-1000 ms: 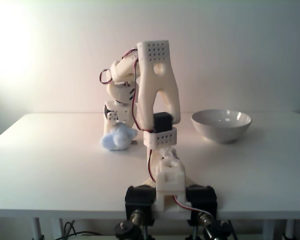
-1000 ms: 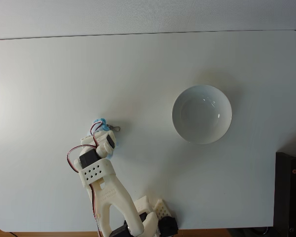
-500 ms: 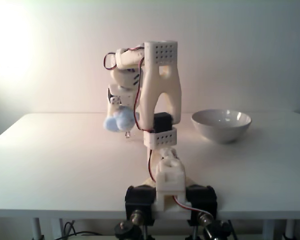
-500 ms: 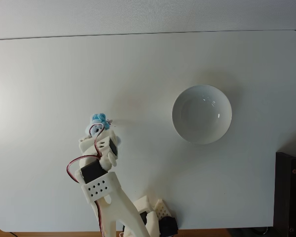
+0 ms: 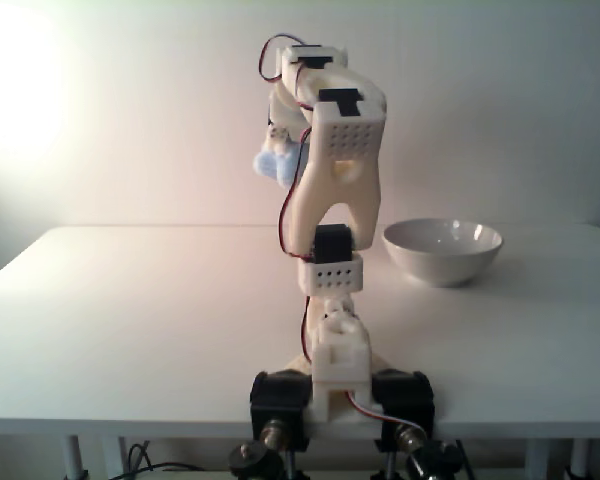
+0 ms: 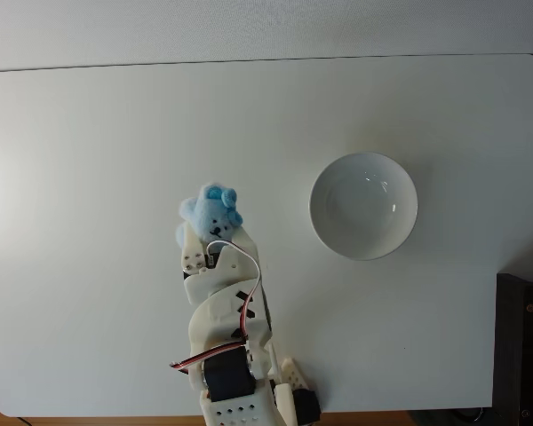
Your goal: Grasp a skyblue doll and put it into the bowl.
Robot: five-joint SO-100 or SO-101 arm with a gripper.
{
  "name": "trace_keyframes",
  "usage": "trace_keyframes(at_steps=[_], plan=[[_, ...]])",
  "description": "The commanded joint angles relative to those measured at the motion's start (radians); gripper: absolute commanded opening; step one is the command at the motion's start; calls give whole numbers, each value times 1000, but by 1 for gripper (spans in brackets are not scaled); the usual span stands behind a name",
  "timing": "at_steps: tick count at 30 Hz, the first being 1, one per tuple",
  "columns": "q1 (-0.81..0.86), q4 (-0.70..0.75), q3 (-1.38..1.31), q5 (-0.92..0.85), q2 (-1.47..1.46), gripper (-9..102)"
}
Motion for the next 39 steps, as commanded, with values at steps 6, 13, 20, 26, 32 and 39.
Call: trace_keyframes(at_steps=[6,13,20,26,32,39], plan=[[239,-12,-21,6,77,0],[413,-51,-21,8,64,0],[509,-276,-20,6,-17,0],[543,-397,-20,6,-114,0],[554,-457,-21,6,-216,0],[578,-489,-20,8,-359,0]])
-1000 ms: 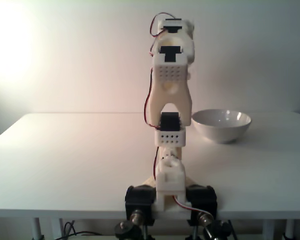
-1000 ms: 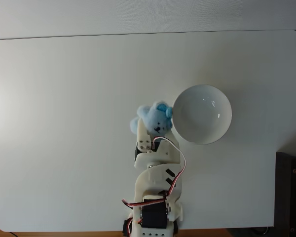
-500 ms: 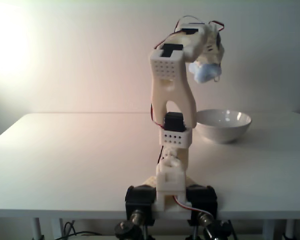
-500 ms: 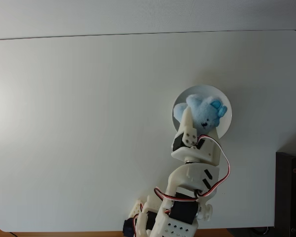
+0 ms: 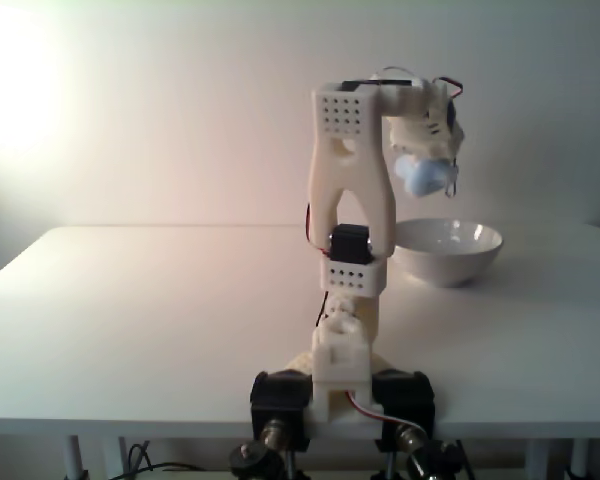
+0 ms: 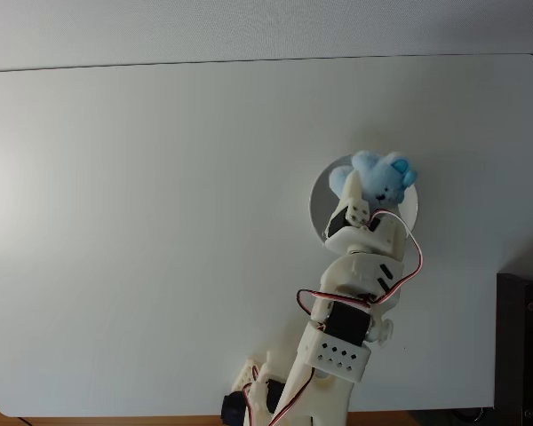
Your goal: Grasp a skyblue doll and put it into the bowl.
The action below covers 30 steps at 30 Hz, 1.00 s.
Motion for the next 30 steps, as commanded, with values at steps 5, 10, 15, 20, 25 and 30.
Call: trace_keyframes(at_steps=[5,10,15,20,25,30], plan=[[52,-23,-21,8,-101,0],[89,-23,-21,8,-104,2],[115,-23,-21,8,-104,14],[115,-23,-21,8,-104,41],[114,-23,-21,6,-100,70],[115,-23,-21,6,-103,81]])
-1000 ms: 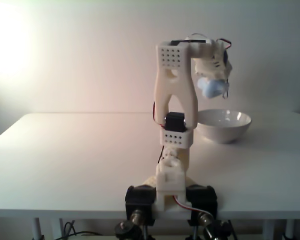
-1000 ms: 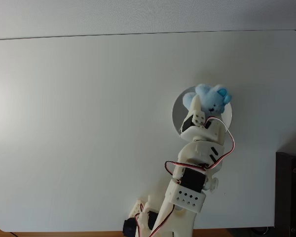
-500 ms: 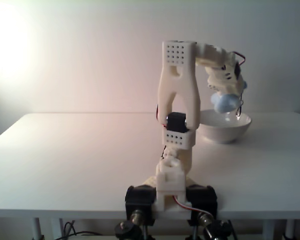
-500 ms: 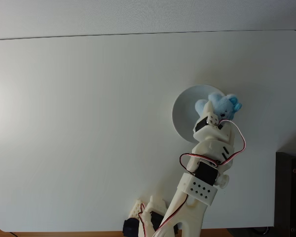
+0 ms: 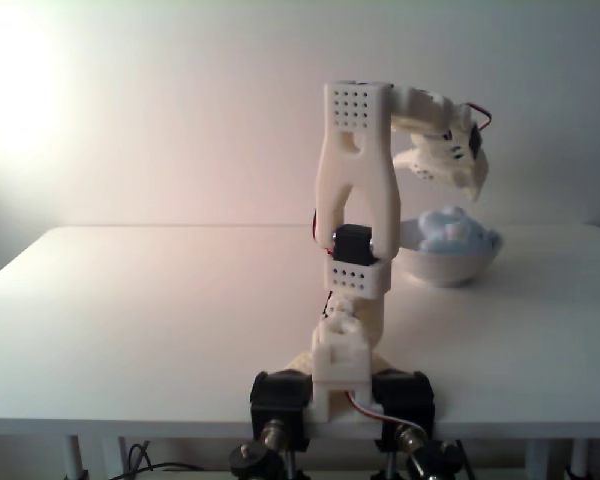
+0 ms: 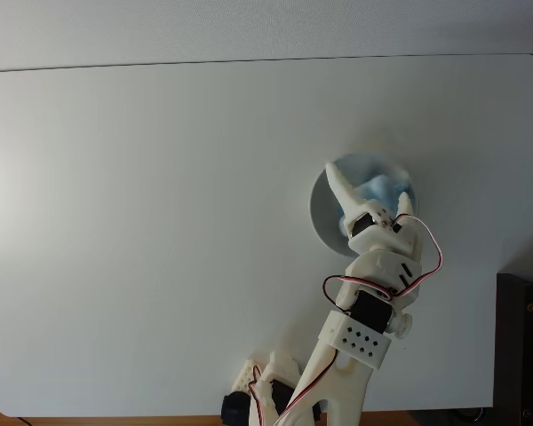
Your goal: Grasp a skyblue doll and put it into the bowl.
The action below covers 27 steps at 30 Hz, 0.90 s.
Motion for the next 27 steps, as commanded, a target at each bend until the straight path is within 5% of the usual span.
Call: trace_keyframes(at_steps=[1,10,21,27], plan=[[2,-21,-21,5,6,81],[-15,-21,-23,5,26,74],[-135,-20,-21,0,170,19],[-342,-20,-20,-2,364,0]])
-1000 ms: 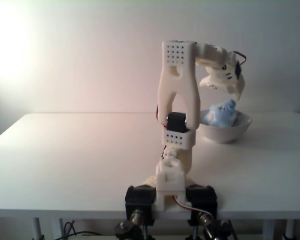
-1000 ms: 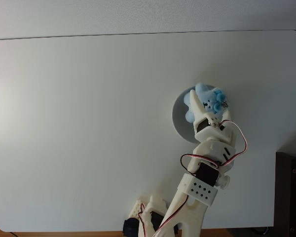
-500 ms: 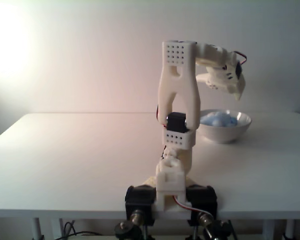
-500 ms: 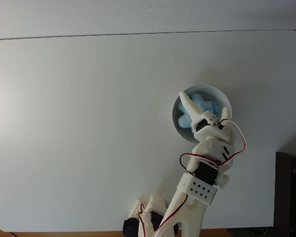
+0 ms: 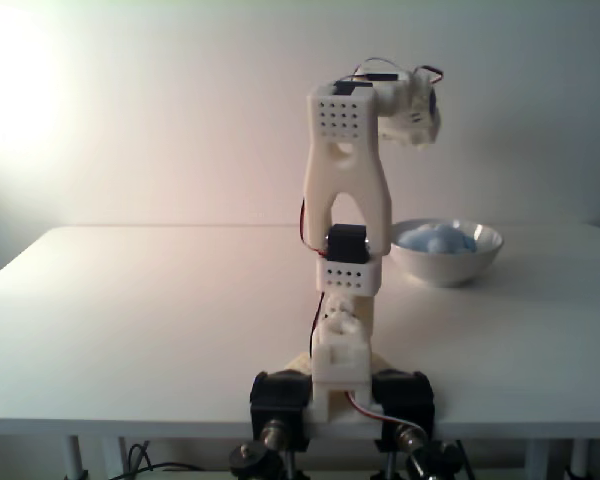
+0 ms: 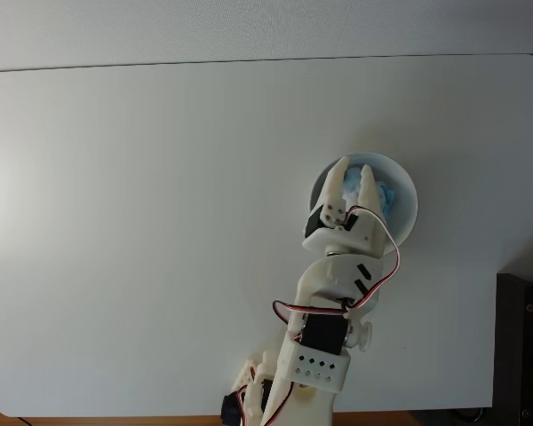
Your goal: Grasp a skyblue doll and put it into the bowl.
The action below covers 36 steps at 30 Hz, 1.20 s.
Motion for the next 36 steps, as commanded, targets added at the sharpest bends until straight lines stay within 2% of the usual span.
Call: trace_keyframes(at_steps=[1,6,13,16,29,32,36], plan=[[-97,-11,-20,-2,144,-1],[-229,0,-14,0,296,0],[-307,40,46,-14,525,0],[-314,133,106,-6,627,0],[-314,710,264,-14,1058,0],[-311,782,344,-12,1146,0],[-302,799,482,-3,1276,0]])
